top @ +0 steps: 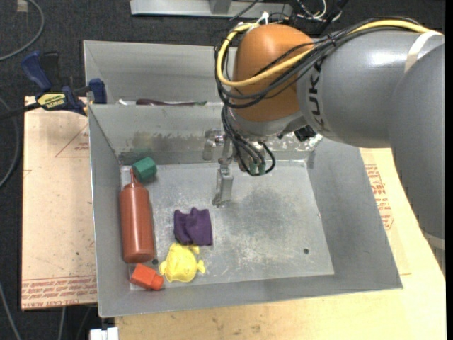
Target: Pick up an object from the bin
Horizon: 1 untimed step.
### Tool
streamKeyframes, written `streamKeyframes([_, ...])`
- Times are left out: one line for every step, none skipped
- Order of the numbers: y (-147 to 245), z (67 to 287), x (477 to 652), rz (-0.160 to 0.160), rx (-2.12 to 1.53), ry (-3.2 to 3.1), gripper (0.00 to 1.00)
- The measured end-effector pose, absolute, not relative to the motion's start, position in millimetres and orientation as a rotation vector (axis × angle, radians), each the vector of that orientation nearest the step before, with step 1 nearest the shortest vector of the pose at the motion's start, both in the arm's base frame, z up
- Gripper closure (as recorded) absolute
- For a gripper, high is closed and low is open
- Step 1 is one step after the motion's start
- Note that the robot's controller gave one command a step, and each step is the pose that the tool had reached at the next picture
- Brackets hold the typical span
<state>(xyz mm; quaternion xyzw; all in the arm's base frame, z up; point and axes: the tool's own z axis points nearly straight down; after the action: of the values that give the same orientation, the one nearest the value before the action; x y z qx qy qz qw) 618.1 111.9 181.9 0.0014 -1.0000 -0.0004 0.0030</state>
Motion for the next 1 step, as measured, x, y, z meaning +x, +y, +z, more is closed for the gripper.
streamKeyframes([111.5,186.9,619.4,-0.002,0.002,-3.143,0.00])
